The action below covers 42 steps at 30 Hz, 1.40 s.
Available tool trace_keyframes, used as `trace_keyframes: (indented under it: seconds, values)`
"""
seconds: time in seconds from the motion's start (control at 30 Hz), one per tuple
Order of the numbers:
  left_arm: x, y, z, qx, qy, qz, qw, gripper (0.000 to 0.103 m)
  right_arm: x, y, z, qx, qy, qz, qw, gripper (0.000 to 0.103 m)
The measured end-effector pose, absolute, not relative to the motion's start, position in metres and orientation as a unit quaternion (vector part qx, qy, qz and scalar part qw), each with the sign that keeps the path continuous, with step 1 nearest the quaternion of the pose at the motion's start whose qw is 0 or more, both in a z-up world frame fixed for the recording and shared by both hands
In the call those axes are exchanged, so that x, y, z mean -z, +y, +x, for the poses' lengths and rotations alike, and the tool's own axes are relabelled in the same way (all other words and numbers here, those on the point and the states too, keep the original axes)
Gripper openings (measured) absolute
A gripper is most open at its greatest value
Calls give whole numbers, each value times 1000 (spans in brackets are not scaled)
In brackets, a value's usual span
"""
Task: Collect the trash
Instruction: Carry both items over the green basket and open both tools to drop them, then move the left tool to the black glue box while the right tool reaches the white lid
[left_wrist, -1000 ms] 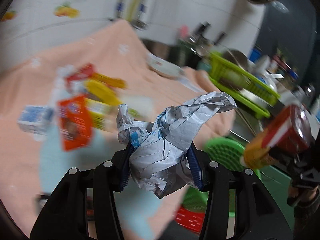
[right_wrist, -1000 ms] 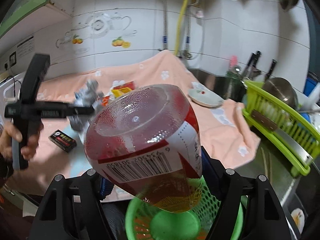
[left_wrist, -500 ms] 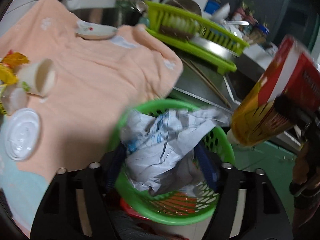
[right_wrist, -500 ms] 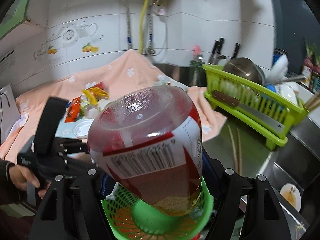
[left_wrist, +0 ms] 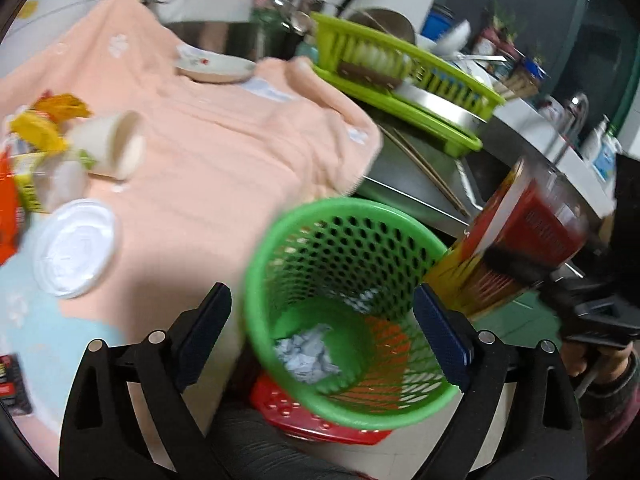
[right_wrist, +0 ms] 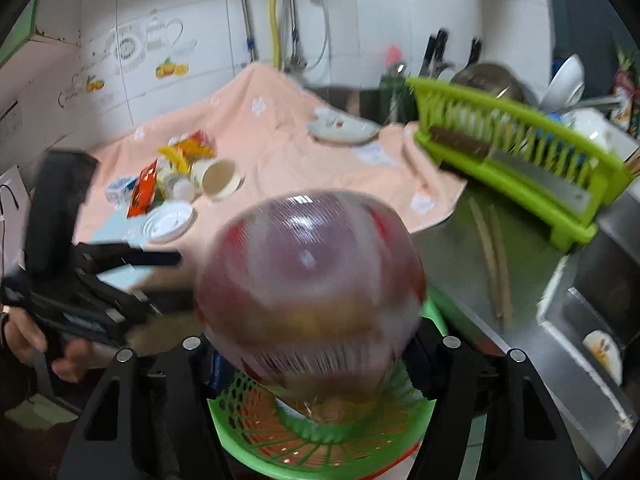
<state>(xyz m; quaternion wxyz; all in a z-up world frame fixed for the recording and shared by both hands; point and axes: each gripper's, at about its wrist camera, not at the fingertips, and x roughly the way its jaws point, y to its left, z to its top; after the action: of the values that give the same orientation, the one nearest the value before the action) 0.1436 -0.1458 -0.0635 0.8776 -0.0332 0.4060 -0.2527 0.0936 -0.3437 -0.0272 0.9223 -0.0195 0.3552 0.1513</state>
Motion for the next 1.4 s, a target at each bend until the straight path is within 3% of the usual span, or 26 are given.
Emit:
trace_keyframes:
  seconds: [0.4,0.5,0.93,1.4]
  values:
    - [54,-54,131,169,379,-73,907,92,87,-320,129,-168,457,45,872,63]
    - [51,-32,126,146,371,-79,914,92,97,-310,134,-176,474,42,862,73]
    - [39,80,103,26,343,-126,930,93,69,-291,138,-173,440,7,881,76]
    - [65,138,82,-27,375,-169,911,93,45,-198,158,-263,408,-54,873,89]
